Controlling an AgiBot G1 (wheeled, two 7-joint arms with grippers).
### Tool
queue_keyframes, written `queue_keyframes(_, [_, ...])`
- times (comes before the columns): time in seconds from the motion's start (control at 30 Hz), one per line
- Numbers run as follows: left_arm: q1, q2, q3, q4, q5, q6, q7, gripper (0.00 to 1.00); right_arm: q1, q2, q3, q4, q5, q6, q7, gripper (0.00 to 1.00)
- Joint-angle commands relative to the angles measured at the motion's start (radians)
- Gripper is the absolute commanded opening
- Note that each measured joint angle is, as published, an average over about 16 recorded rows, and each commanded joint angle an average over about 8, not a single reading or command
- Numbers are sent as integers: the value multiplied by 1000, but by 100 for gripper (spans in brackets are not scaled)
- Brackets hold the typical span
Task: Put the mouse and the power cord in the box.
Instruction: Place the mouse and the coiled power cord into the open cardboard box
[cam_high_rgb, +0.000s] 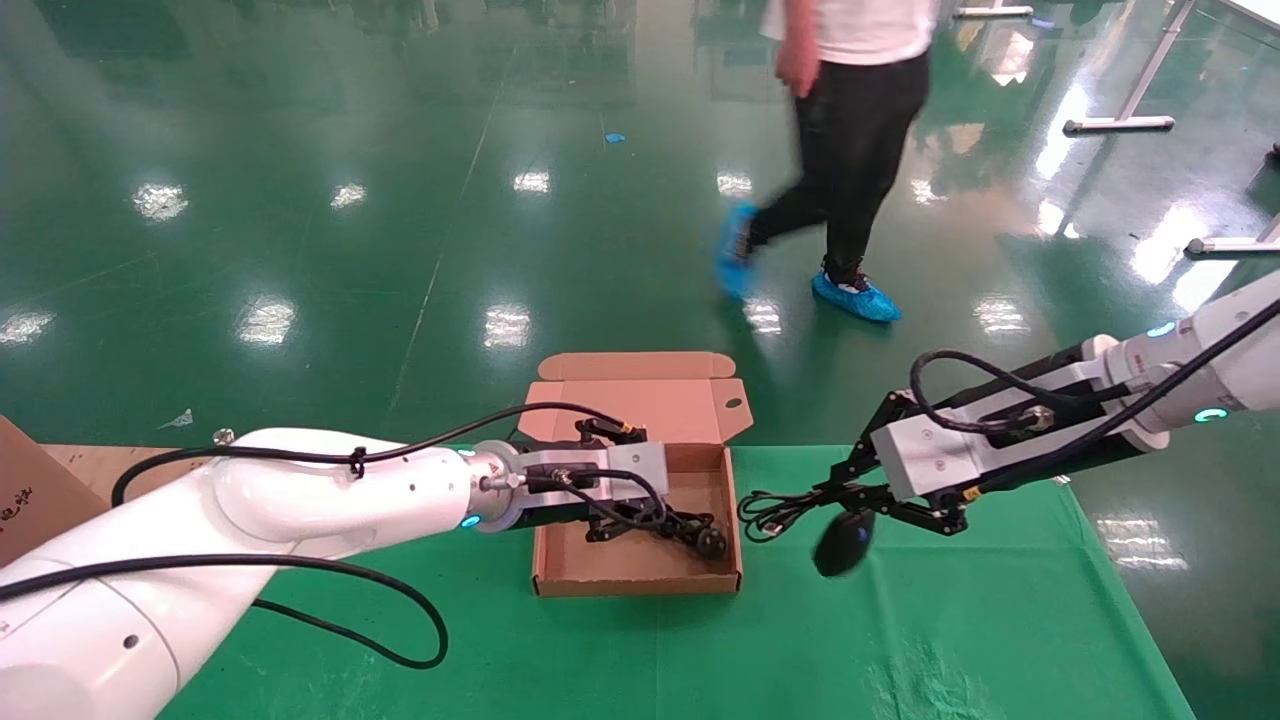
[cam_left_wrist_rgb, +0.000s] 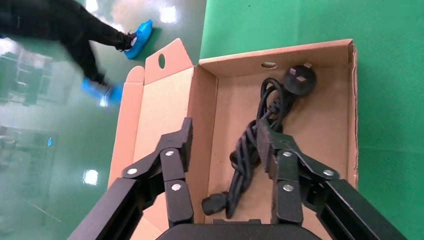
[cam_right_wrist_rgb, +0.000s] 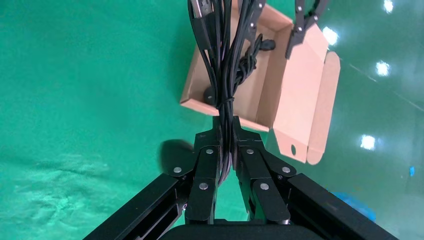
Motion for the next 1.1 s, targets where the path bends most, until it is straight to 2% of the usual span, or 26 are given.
queue_keyframes(0.03, [-1,1,7,0,-20,-14,-4,100,1,-5,0,1,0,-6,3,0])
queue_keyframes(0.17, [-19,-13,-5,21,-71,-19,-2,100,0,-35,0,6,0,20,17,0])
queue_keyframes(0.27, [-40,-48,-17,37,-104,41,13,100,-3,-68,0,10,0,52,32,0])
queue_keyframes(0.53, [-72,-264,-109,41,-275,425,100,100,-40,-160,6,58,13,169,78,0])
queue_keyframes(0.73, [-63,-415,-162,78,-366,620,165,100,-162,-184,-4,228,62,336,131,0])
queue_keyframes(0.9, [-45,-499,-181,107,-398,694,189,100,-272,-189,-81,399,121,455,214,0])
queue_keyframes(1.1, [-20,-543,-185,137,-403,710,219,100,-354,-188,-242,538,177,550,326,0])
